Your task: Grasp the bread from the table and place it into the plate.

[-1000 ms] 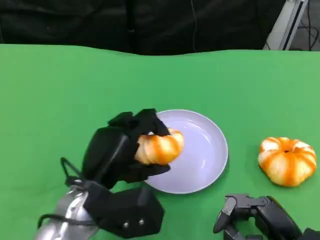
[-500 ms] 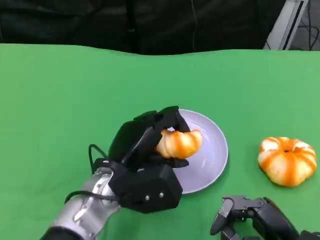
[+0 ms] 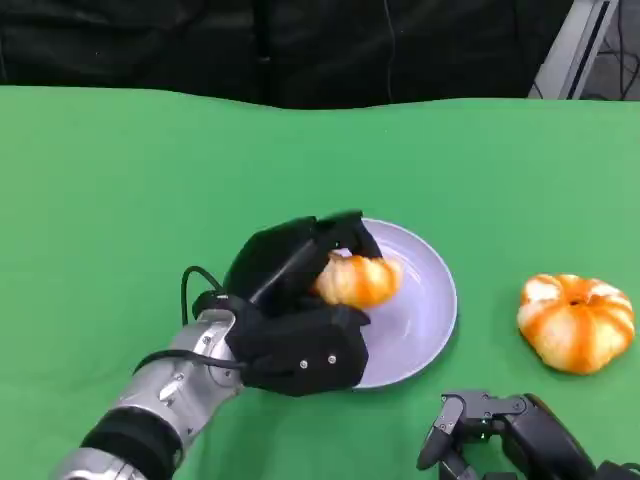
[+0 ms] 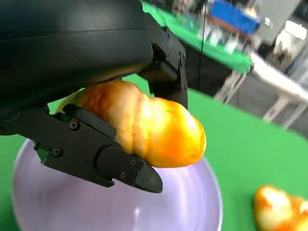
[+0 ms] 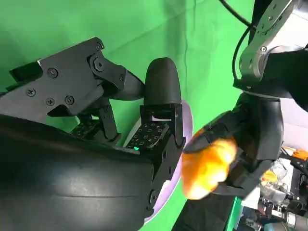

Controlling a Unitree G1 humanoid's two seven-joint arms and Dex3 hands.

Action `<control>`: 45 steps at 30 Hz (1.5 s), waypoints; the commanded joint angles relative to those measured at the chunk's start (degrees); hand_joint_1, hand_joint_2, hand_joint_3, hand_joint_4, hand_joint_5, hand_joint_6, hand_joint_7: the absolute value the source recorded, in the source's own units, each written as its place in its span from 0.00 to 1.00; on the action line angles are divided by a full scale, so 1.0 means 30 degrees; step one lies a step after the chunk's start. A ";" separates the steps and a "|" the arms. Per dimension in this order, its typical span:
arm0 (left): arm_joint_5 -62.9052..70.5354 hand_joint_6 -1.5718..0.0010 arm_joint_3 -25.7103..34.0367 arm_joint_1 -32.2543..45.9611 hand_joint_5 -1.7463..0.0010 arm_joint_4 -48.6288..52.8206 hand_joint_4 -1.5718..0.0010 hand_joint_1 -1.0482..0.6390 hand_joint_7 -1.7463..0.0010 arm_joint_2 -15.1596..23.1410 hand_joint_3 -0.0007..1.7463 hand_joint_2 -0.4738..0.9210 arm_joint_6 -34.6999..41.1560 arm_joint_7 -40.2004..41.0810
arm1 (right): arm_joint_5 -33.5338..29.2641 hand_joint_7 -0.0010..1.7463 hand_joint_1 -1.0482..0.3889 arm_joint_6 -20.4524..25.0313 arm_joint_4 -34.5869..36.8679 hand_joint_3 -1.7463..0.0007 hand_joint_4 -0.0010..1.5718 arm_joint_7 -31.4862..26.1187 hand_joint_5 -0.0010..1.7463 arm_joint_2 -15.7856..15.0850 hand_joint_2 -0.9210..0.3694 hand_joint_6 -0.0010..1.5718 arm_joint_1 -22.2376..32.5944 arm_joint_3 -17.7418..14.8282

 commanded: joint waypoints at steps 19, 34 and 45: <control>-0.5128 0.88 0.1477 0.0440 1.00 -0.1223 0.85 0.04 1.00 0.0457 0.48 1.00 0.0196 -0.8188 | 0.0121 0.65 0.63 0.0105 -0.0204 0.45 0.50 -0.0087 0.86 -0.0070 0.23 0.54 0.0121 0.0038; -0.8639 0.86 0.3716 0.2657 0.99 -0.4375 0.85 0.07 0.99 -0.0118 0.47 1.00 0.0798 -0.9391 | -0.0184 0.64 0.64 0.0164 -0.0319 0.44 0.51 -0.0407 0.85 -0.0078 0.23 0.55 0.0181 0.0039; -1.2741 0.82 0.6034 0.7073 0.97 -0.9937 0.76 0.08 0.98 -0.1254 0.45 1.00 0.2514 -0.9573 | 0.0018 0.66 0.63 0.0099 -0.0165 0.45 0.51 -0.0171 0.86 -0.0111 0.23 0.54 0.0115 0.0052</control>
